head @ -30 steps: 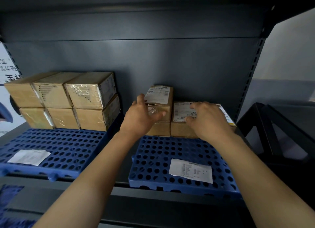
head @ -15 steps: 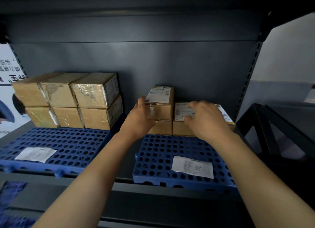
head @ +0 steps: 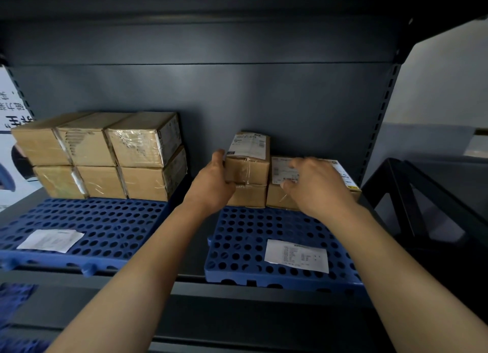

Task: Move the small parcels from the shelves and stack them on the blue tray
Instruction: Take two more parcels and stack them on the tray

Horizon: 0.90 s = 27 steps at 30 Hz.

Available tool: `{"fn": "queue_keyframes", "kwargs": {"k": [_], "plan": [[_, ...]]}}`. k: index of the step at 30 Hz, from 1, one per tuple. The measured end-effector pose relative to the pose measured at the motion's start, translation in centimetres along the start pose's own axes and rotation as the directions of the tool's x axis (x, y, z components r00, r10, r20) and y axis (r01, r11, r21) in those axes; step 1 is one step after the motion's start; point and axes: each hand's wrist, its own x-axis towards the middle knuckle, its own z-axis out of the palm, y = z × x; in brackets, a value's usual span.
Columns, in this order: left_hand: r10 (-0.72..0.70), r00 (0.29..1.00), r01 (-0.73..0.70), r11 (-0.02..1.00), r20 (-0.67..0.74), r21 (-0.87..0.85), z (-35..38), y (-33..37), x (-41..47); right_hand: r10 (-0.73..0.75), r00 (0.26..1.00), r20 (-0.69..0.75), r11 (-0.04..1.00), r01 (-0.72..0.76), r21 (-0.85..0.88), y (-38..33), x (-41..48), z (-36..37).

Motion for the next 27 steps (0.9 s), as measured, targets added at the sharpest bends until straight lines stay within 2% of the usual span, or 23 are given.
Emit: {"fn": "queue_keyframes", "kwargs": {"k": [27], "plan": [[0.025,0.999,-0.023,0.997,-0.033,0.074,0.22,-0.47,0.82,-0.031,0.999,0.009,0.999,0.031,0.042,-0.54,0.56,0.14]]}}
